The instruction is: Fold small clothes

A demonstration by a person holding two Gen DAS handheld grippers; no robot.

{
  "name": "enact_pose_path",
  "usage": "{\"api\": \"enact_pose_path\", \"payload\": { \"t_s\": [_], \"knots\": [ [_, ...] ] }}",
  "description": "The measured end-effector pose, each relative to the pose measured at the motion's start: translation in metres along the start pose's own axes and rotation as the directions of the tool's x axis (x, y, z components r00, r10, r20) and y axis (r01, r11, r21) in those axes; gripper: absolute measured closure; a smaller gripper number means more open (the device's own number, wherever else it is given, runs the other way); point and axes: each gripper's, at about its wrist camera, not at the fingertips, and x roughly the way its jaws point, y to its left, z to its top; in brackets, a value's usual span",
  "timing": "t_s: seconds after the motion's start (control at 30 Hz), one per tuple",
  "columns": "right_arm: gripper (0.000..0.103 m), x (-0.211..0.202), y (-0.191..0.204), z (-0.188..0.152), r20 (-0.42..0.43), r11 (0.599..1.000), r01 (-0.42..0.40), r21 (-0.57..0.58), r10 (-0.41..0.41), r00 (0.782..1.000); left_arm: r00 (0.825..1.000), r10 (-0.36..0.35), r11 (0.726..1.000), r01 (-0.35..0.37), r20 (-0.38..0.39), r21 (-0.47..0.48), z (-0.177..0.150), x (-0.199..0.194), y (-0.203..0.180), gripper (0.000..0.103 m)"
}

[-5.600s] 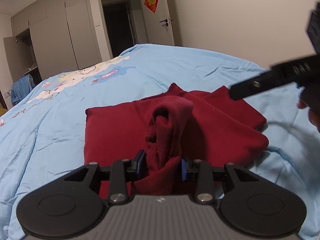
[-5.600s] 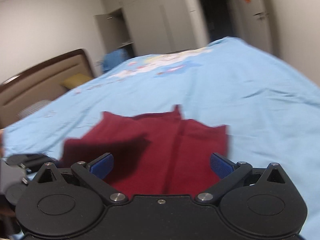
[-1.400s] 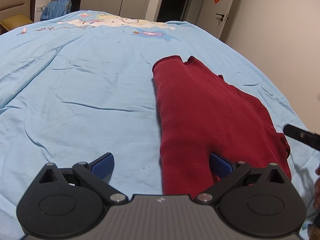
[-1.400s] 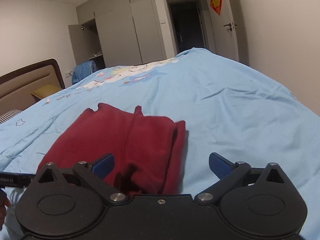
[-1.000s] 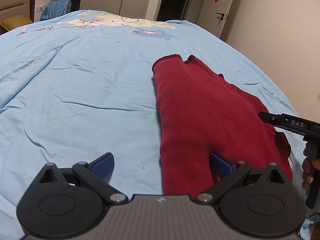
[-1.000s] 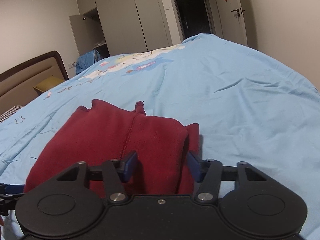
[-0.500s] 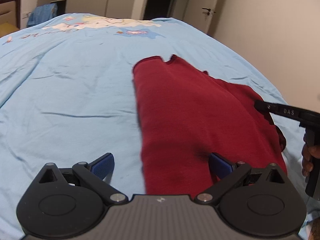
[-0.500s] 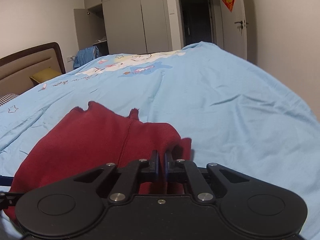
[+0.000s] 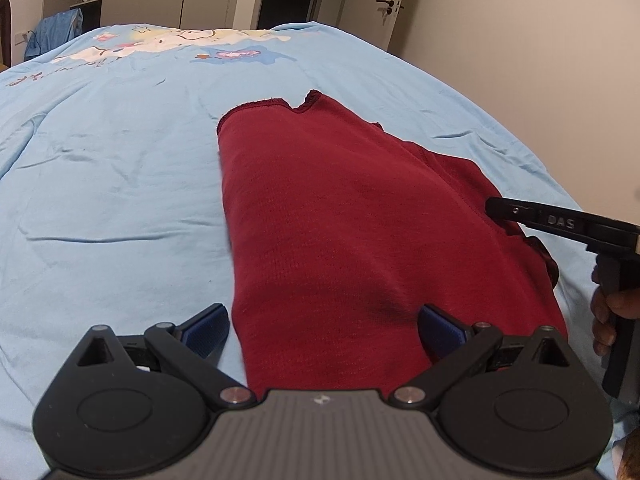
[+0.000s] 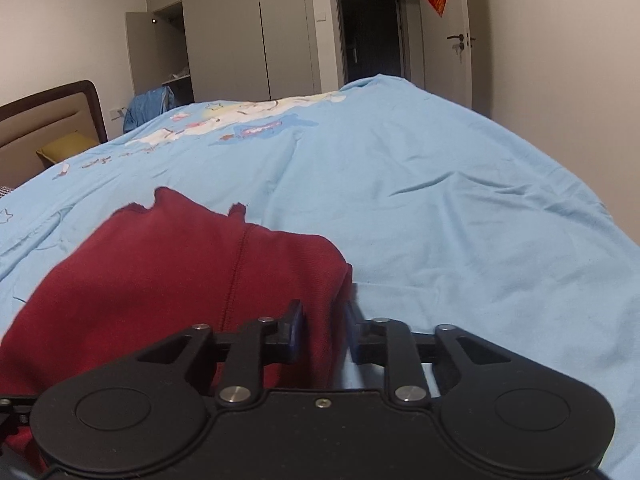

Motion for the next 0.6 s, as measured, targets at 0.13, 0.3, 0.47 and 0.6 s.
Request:
{"api": "enact_pose_path", "payload": {
  "t_s": [0.13,0.3,0.47,0.6],
  "knots": [
    [0.06,-0.02,0.004,-0.009,0.002,0.999,-0.02,-0.027,0.02,1.0,1.0,0.0,1.0,0.0,0.005,-0.004,-0.001,-0.001,0.0,0.0],
    [0.048,-0.031,0.006,-0.032,-0.013,0.995,0.024,-0.098,-0.025,1.0,1.0,-0.014,1.0,0.014,0.011,-0.023,-0.001,-0.001,0.004,0.0],
    [0.033,-0.025,0.002,-0.045,-0.009,0.994,0.063,-0.088,-0.064,0.998,1.0,-0.018,0.999,0.018,0.018,-0.032,-0.002,-0.004,0.006,0.001],
    [0.029,-0.027,0.002,-0.042,-0.004,0.994,0.066,-0.088,-0.067,0.998,0.999,-0.028,0.999,0.029,0.017,-0.045,-0.001,-0.012,0.01,0.0]
  ]
}}
